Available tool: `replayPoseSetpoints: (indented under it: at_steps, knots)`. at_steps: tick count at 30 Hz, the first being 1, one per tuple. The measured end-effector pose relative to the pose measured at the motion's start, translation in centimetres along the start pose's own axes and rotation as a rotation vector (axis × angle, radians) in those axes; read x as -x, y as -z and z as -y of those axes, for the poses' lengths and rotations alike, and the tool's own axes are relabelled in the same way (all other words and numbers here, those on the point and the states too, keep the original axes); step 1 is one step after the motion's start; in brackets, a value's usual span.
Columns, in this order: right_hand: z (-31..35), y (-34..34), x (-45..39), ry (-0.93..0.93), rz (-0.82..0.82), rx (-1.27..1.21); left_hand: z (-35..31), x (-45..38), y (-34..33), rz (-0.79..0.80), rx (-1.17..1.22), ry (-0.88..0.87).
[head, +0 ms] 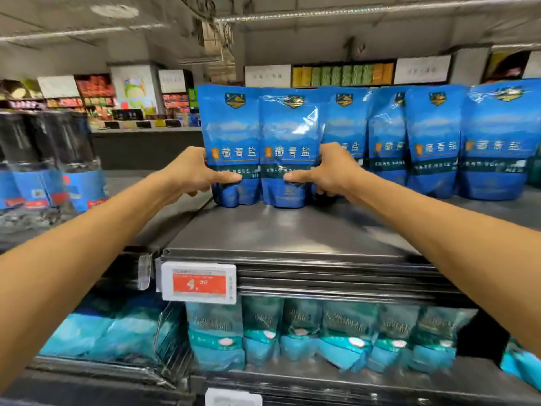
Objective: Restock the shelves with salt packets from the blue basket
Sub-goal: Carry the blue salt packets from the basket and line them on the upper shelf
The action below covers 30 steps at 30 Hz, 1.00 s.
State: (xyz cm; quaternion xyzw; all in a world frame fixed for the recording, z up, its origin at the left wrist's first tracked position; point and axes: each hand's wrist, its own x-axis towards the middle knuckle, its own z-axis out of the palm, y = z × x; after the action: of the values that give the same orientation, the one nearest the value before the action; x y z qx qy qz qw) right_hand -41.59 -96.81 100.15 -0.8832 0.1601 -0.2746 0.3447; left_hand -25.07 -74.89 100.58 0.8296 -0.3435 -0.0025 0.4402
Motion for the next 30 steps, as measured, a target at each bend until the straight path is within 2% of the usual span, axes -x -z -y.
replayPoseSetpoints:
  at_steps: [4, 12, 21, 27, 30]
  knots:
    - [0.6, -0.6, -0.1, -0.061, -0.017, -0.081, 0.0, -0.5, 0.0, 0.042, 0.052, -0.046]
    - [1.1, -1.1, 0.4, -0.073, -0.068, 0.052, 0.3, -0.6, 0.1, 0.063, 0.029, -0.073]
    - [0.9, -0.8, 1.3, -0.179, -0.014, 0.022, -0.5, 2.0, -0.3, 0.052, 0.058, 0.008]
    - [2.0, -0.4, 3.2, -0.221, -0.048, 0.1, -1.1, 3.7, -0.4, -0.129, 0.059, 0.087]
    - [2.9, -0.1, 4.9, -0.194, -0.085, -0.035, -1.8, 6.1, -0.6, -0.161, 0.14, 0.038]
